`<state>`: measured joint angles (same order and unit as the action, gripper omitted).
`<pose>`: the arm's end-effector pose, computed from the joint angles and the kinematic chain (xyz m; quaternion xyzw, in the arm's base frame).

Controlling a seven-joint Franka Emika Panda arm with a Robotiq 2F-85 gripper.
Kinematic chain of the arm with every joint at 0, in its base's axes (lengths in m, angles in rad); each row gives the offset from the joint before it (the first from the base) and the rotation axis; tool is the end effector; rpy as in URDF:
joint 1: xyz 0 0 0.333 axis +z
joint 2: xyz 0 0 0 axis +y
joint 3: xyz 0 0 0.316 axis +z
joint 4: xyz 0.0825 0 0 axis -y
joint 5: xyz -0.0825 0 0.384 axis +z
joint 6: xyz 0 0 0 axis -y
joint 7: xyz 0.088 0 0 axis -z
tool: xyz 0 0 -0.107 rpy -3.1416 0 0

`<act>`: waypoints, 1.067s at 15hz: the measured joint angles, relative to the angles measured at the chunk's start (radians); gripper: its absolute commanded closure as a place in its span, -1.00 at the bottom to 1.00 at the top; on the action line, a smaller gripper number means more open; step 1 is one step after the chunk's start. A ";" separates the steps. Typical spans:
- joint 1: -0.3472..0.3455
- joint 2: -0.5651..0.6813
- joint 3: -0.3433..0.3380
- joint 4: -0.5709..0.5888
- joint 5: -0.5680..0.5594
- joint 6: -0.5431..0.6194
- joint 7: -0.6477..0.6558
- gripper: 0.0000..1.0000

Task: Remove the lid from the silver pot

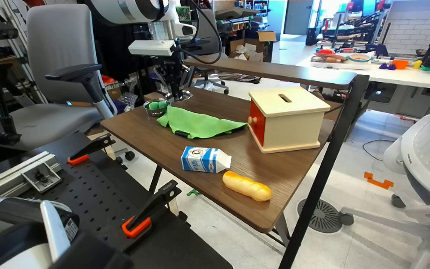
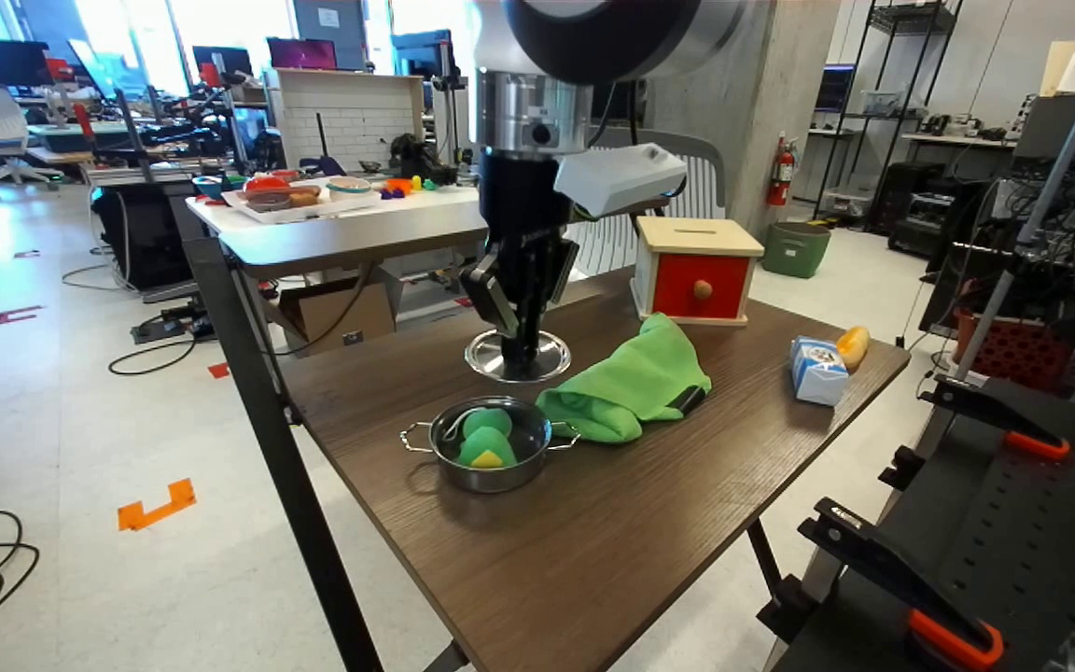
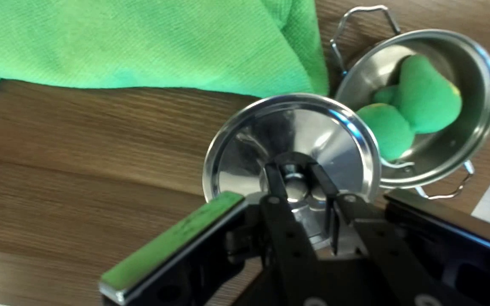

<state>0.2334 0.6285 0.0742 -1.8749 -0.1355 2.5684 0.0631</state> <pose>0.6124 0.1942 0.1808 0.9848 0.1692 0.0367 0.0105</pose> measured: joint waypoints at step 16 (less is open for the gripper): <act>0.003 0.228 -0.027 0.270 0.000 -0.099 0.007 0.08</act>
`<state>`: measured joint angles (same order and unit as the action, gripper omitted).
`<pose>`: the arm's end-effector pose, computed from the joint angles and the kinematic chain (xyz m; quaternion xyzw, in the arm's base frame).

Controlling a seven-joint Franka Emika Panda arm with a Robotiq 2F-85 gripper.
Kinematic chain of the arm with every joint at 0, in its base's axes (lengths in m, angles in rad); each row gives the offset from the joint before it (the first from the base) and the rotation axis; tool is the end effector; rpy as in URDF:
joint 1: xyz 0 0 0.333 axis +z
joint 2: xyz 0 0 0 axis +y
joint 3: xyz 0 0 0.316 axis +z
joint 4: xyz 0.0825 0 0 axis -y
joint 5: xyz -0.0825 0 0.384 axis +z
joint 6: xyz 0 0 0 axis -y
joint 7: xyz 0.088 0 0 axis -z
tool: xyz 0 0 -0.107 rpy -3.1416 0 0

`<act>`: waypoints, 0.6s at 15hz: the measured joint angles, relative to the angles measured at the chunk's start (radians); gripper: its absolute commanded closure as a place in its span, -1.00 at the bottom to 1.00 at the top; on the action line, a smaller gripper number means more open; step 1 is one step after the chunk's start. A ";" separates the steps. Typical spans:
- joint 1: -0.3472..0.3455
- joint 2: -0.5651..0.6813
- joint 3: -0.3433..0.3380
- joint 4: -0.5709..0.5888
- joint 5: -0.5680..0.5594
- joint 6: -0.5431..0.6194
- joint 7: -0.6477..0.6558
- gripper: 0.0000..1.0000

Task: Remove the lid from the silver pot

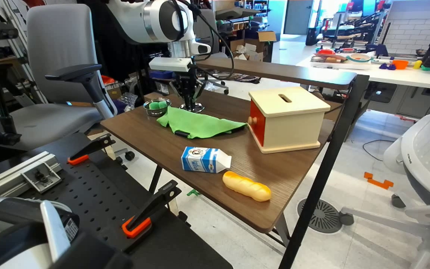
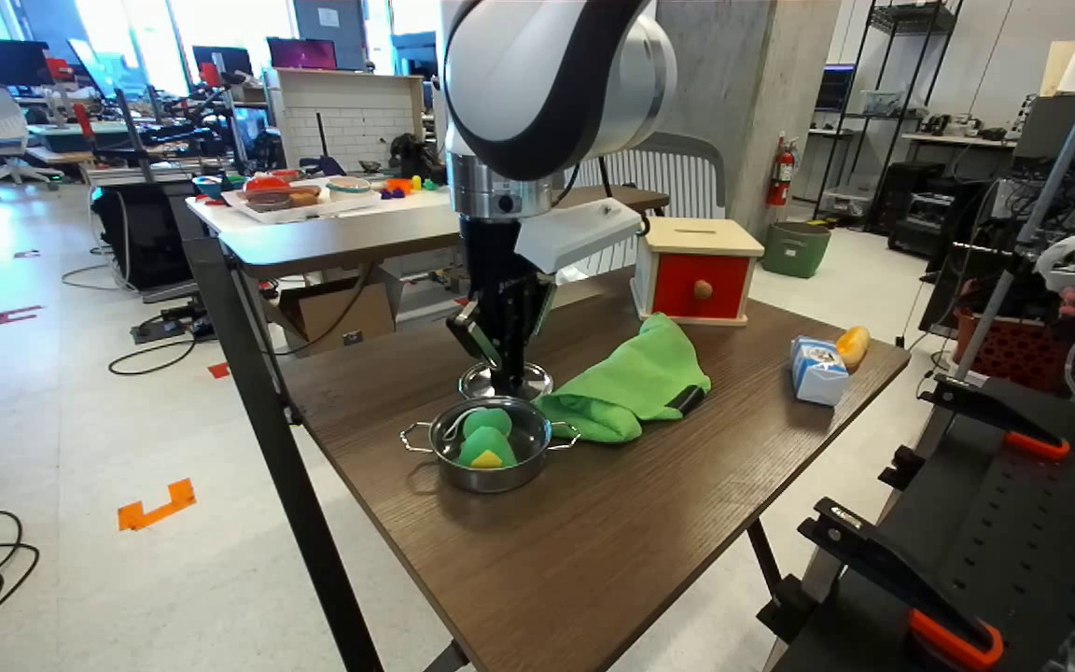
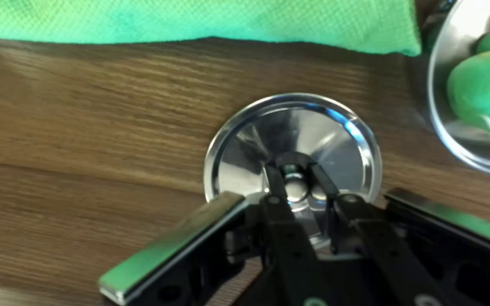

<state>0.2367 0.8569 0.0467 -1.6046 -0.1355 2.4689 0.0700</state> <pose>0.6609 0.1889 0.1250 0.9882 0.1508 0.0090 0.0236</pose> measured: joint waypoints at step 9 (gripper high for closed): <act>-0.005 0.035 0.000 0.066 0.002 -0.022 0.002 -1.00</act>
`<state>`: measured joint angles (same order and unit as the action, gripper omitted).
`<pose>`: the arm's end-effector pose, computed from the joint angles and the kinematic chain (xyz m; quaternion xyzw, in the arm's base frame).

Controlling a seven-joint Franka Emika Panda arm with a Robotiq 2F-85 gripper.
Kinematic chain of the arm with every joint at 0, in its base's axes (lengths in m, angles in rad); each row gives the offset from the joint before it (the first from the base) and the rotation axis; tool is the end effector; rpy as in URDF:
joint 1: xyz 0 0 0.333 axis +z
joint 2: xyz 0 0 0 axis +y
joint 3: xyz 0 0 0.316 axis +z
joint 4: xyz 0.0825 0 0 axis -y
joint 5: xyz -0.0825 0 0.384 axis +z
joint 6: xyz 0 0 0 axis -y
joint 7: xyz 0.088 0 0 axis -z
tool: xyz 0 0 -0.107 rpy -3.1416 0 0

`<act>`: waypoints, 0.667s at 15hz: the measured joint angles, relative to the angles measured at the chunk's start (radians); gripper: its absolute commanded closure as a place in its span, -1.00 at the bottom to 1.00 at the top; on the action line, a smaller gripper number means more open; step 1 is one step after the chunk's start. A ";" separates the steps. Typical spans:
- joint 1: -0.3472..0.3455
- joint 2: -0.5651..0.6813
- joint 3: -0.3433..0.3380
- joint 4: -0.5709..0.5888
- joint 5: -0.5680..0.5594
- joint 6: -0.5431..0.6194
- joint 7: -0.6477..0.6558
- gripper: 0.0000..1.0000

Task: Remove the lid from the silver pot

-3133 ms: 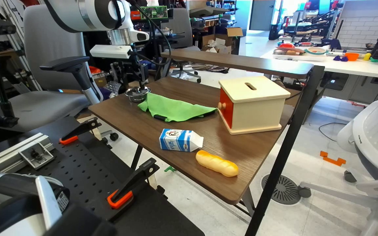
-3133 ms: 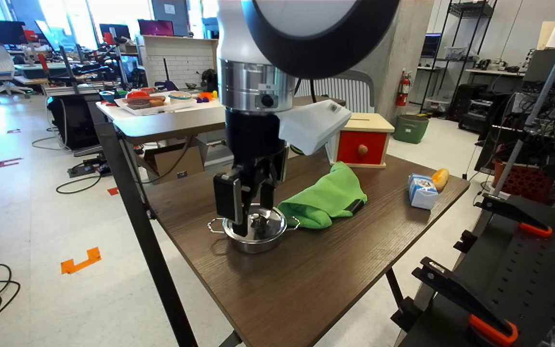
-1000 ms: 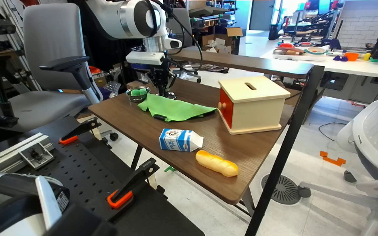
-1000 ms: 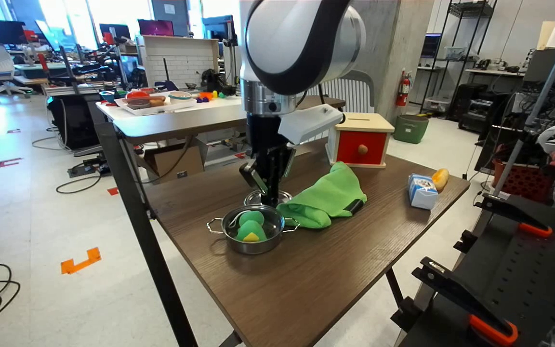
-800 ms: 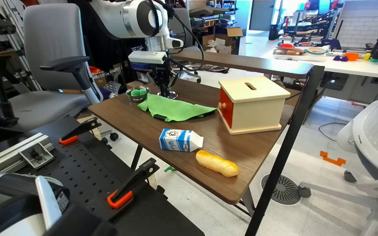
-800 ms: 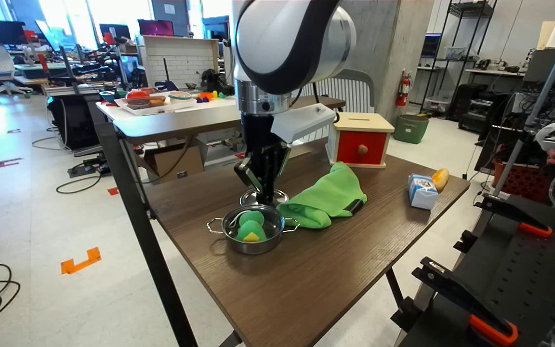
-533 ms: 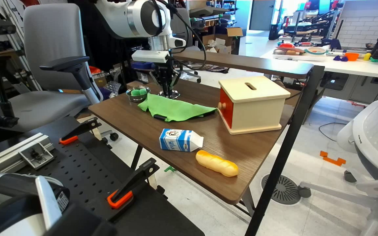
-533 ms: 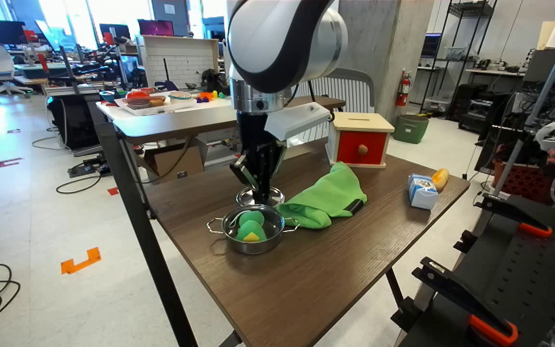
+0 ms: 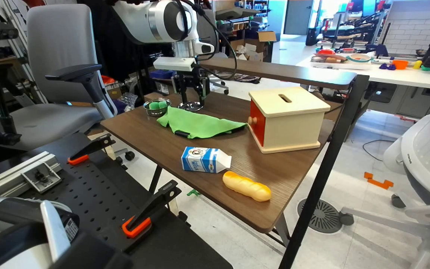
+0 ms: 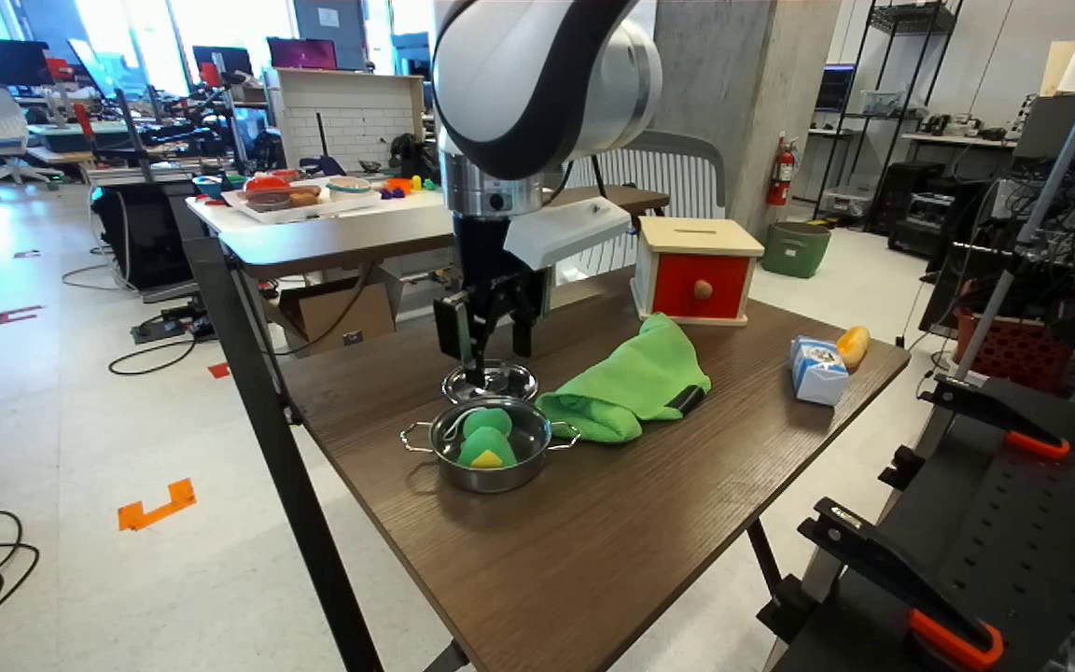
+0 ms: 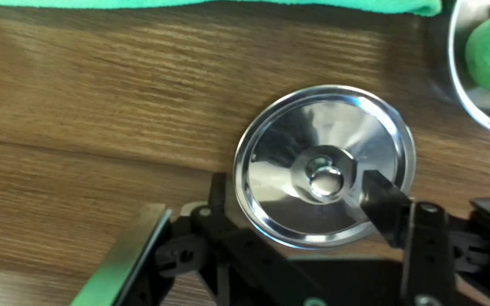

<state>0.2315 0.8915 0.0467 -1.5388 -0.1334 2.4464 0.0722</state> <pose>0.6751 0.1879 0.1253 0.9892 0.1445 0.0132 0.0231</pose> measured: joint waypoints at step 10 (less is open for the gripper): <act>-0.039 -0.361 0.078 -0.230 0.037 0.088 -0.089 -1.00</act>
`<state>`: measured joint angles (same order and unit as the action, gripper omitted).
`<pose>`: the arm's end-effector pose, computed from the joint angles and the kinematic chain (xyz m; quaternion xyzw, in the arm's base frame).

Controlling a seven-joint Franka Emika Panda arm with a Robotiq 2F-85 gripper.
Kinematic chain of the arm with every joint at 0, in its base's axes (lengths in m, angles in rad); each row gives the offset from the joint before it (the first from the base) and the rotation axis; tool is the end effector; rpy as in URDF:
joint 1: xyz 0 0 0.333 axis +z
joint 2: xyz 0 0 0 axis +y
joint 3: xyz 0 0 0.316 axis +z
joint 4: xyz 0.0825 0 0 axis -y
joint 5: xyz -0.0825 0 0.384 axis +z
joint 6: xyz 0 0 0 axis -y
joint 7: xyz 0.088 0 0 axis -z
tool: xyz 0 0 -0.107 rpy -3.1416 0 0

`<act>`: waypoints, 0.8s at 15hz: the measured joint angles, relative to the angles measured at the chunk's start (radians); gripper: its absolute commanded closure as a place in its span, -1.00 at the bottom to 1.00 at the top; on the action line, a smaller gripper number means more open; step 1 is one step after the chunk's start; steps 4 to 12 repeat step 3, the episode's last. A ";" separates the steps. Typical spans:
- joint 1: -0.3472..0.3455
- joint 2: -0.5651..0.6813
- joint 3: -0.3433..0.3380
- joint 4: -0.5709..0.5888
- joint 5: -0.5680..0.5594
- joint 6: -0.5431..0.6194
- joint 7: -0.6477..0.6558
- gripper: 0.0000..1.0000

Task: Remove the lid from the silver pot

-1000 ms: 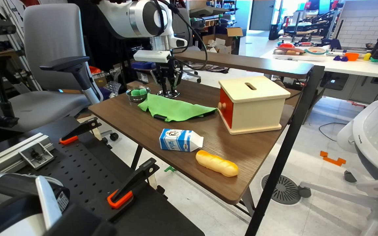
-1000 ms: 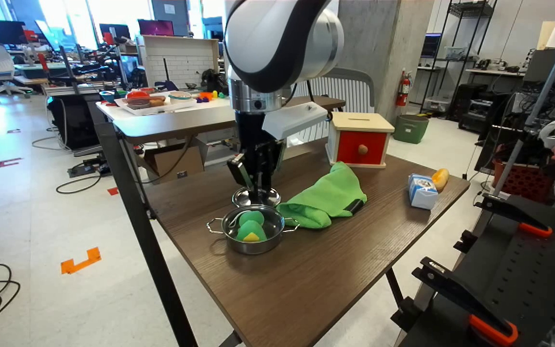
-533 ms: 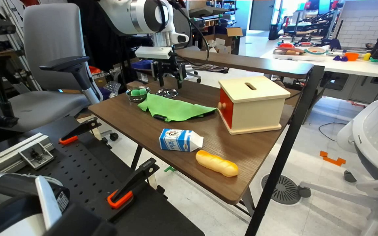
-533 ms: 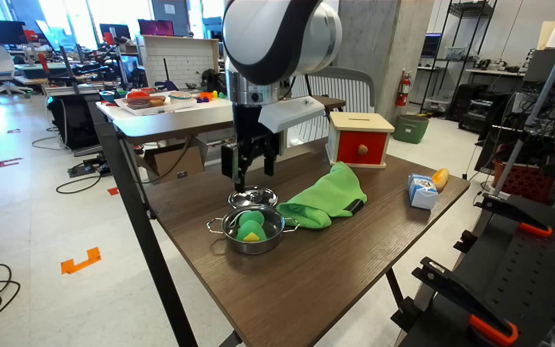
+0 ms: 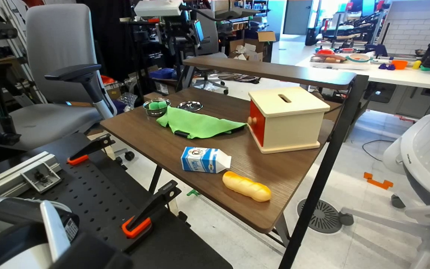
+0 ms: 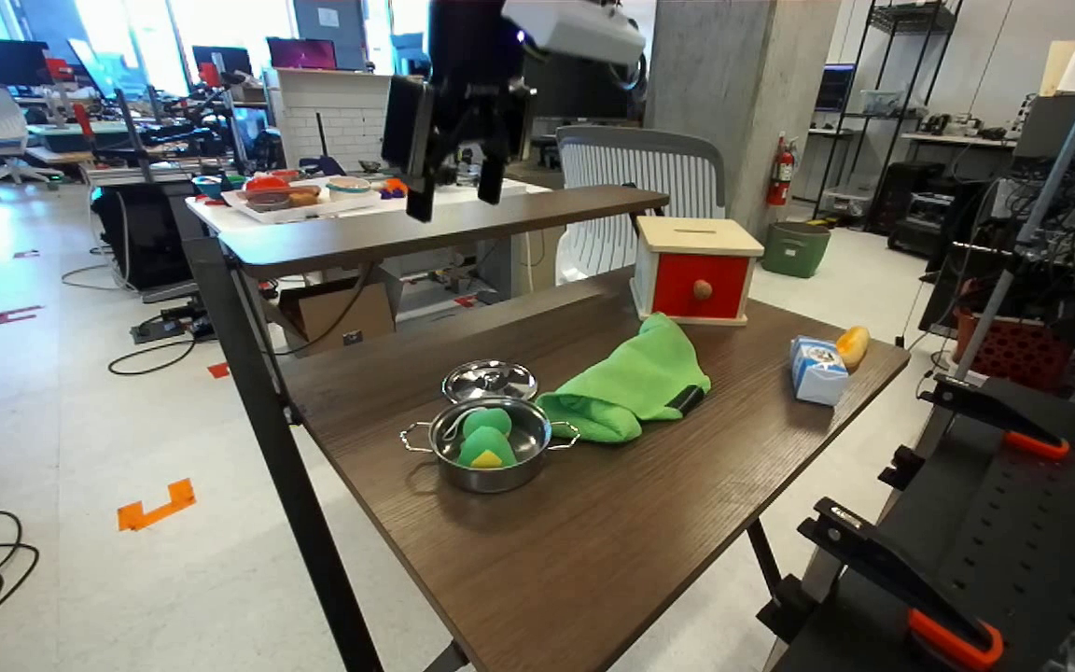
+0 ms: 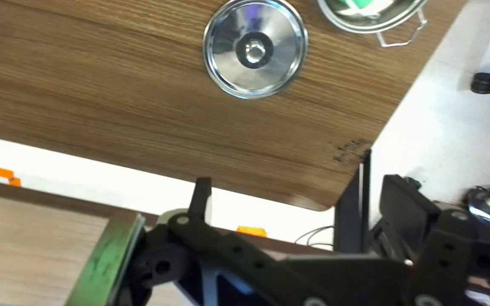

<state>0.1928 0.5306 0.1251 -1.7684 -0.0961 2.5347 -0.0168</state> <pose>0.6514 0.2062 0.2888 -0.9747 -0.1886 -0.1191 0.0165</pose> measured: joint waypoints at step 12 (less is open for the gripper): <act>-0.032 -0.140 0.061 -0.119 0.054 0.007 -0.083 -1.00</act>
